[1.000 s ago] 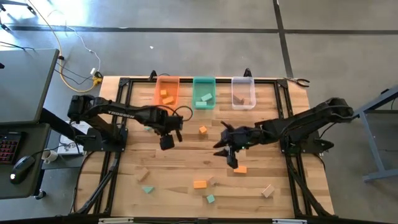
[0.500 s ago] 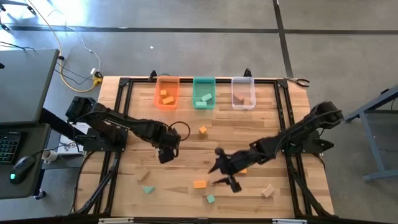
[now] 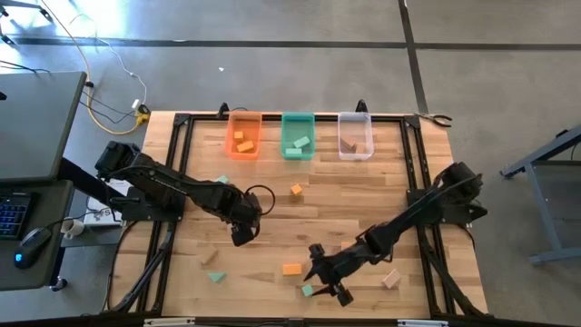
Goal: Sort & place blocks by color
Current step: Put the blue block into the blue bin
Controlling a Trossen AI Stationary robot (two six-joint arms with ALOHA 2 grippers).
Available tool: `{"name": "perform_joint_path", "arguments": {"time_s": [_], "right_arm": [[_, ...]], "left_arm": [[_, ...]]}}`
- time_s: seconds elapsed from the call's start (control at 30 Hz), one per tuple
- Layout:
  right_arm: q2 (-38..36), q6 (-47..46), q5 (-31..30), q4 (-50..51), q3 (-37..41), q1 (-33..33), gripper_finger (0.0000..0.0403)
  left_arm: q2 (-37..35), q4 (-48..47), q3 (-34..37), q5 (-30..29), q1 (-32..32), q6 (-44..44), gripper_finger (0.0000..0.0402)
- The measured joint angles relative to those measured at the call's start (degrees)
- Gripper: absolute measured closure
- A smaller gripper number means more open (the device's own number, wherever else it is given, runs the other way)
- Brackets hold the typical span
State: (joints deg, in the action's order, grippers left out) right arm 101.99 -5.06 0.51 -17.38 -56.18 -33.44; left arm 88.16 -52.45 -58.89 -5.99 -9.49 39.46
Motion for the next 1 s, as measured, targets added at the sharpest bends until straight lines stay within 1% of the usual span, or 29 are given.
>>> {"name": "perform_joint_path", "arguments": {"time_s": [0.17, 0.33, 0.8, 1.0], "right_arm": [[3.73, -0.28, -0.03, -3.36, 0.00, -0.46, 0.0206], [6.10, -0.44, -0.48, -4.38, 0.00, -0.42, 0.0206], [9.34, -2.60, -0.41, -5.30, 0.00, -0.42, 0.0206], [9.52, -2.62, 0.01, -5.17, 0.00, -0.42, 0.0206]], "left_arm": [[0.00, 0.04, 0.00, -0.01, 0.01, 0.90, 0.0186], [0.00, 0.21, 0.00, -0.10, -0.01, 0.90, 0.0186], [0.00, 0.28, 0.00, -0.25, 0.01, 0.92, 0.0186], [0.00, 0.69, 0.00, -0.25, 0.01, 0.92, 0.0186]]}}
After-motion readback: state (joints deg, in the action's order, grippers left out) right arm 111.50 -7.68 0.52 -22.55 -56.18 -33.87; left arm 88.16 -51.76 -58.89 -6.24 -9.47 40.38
